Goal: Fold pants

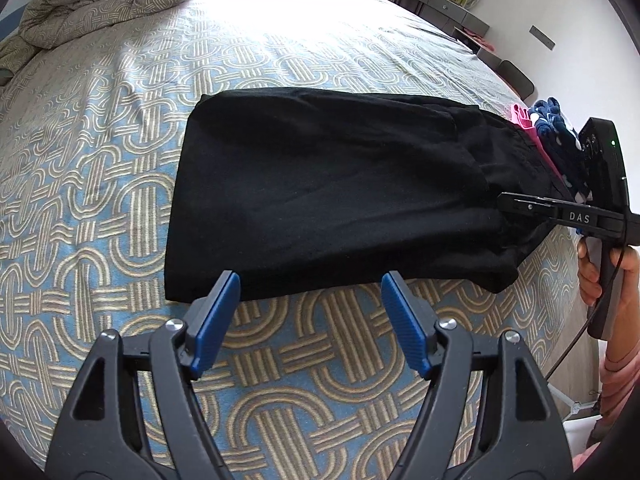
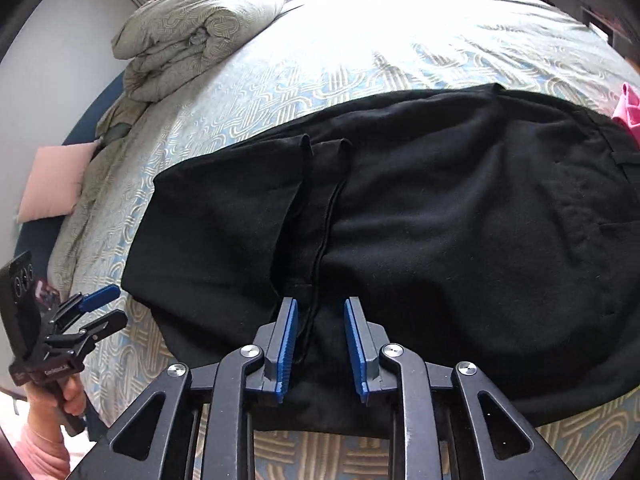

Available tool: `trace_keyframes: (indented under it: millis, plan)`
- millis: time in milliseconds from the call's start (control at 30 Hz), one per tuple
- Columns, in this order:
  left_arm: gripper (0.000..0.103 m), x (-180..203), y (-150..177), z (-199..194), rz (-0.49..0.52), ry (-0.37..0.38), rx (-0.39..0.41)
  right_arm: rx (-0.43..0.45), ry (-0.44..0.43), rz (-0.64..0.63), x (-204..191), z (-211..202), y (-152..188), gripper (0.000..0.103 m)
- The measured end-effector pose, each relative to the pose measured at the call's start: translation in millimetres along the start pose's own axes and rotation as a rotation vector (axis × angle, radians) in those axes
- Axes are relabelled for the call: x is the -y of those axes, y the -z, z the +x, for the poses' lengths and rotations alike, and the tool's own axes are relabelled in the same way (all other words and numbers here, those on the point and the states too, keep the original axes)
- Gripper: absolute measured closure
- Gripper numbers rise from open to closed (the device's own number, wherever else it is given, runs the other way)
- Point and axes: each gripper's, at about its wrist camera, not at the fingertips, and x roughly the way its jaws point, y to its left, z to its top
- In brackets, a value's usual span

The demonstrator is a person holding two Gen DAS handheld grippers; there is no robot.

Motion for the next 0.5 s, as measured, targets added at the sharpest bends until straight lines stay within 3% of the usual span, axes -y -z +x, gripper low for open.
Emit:
trace_keyframes:
  millis: [133, 233, 433, 500]
  plan:
    - [0.029, -2, -5, 9, -0.014, 0.002, -0.005, 0.001, 0.001, 0.010, 4, -7, 4, 0.076]
    - [0.029, 0, -10, 16, -0.010, -0.024, -0.003, 0.023, 0.022, 0.053, 19, -17, 16, 0.069]
    - [0.029, 18, -34, 21, -0.016, 0.080, 0.031, 0.137, 0.074, 0.230, 68, -61, 58, 0.061]
    - [0.029, 31, -43, 27, 0.008, 0.091, 0.036, 0.177, 0.089, 0.306, 88, -76, 71, 0.054]
